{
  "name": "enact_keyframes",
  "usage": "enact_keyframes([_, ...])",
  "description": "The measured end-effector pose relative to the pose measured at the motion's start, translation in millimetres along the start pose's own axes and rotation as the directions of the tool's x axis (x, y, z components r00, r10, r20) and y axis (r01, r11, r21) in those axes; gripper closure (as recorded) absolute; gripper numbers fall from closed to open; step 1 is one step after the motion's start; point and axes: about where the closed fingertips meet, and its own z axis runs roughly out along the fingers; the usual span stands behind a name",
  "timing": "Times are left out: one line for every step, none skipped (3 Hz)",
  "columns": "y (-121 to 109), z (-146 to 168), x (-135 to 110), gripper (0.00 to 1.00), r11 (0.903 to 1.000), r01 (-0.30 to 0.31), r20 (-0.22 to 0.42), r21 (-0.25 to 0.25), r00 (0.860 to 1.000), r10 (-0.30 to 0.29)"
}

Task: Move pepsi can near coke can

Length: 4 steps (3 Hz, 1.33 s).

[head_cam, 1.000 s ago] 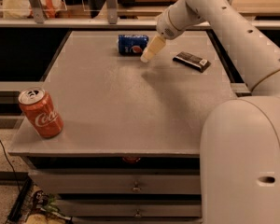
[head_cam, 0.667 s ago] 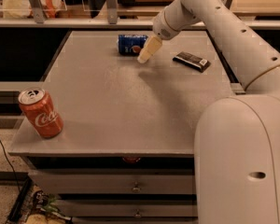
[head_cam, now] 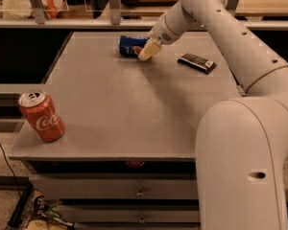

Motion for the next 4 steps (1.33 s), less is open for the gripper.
enact_keyframes([4.0,3.1,2.1,0.62,0.9999,-0.01,0.001,-0.014,1.0,0.01])
enact_keyframes([6.9,4.1,4.0,0.87,0.9995,-0.019,0.005,-0.024,1.0,0.019])
enact_keyframes([5.7,-4.0,4.5,1.0,0.9995,-0.012,0.027,-0.031,1.0,0.013])
enact_keyframes([0.8,-25.7,2.6,1.0,0.9998,0.005,0.054,-0.018,0.999,-0.004])
